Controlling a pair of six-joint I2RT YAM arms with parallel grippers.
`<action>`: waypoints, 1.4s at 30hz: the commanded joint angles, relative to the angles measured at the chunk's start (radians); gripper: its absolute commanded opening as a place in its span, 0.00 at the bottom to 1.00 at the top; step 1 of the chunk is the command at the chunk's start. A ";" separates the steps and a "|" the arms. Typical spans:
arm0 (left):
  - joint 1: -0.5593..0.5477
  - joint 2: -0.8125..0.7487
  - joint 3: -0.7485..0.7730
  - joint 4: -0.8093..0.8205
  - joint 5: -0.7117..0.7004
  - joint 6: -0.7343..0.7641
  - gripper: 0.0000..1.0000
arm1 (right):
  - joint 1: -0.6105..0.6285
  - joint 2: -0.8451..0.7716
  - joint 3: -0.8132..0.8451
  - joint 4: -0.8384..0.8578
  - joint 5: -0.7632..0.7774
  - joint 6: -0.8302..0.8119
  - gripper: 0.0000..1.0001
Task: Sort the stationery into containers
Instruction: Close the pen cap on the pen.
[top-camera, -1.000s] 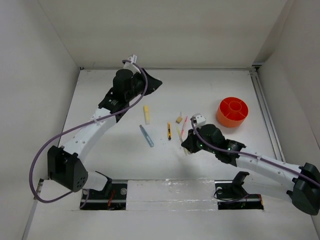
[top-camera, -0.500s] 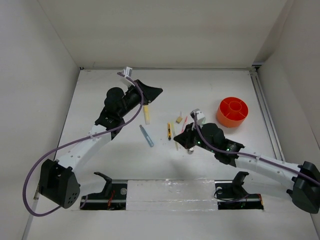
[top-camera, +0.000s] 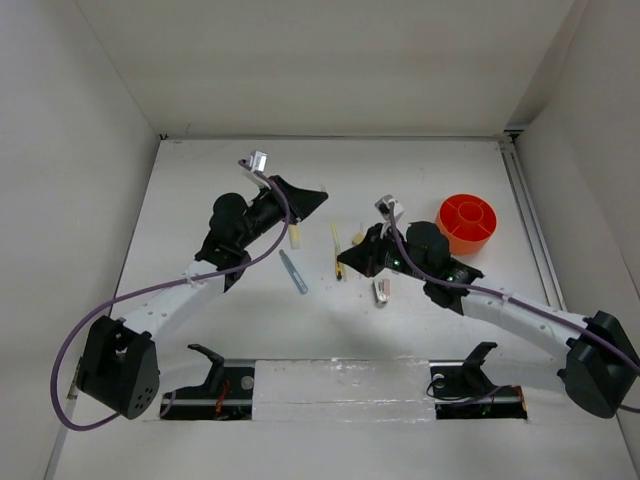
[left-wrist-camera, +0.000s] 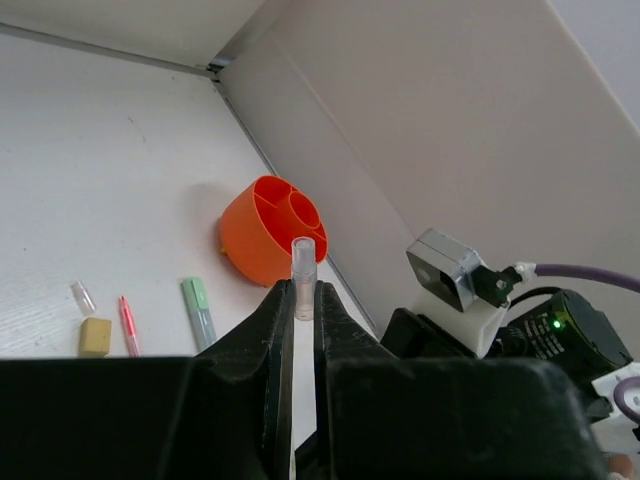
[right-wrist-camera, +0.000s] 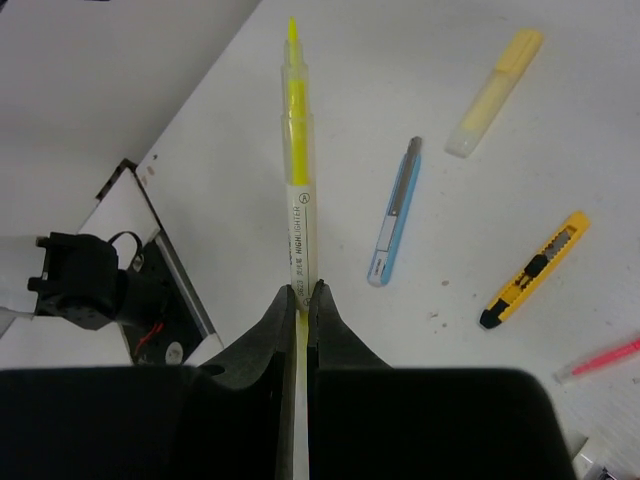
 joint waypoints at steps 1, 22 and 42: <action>-0.003 -0.025 -0.015 0.153 0.061 0.010 0.00 | -0.012 0.039 0.036 0.100 -0.107 -0.008 0.00; -0.003 0.033 -0.054 0.193 0.060 0.039 0.00 | -0.061 0.049 0.073 0.110 -0.138 -0.017 0.00; -0.003 0.070 -0.054 0.202 0.069 0.039 0.00 | -0.089 0.067 0.091 0.110 -0.158 -0.026 0.00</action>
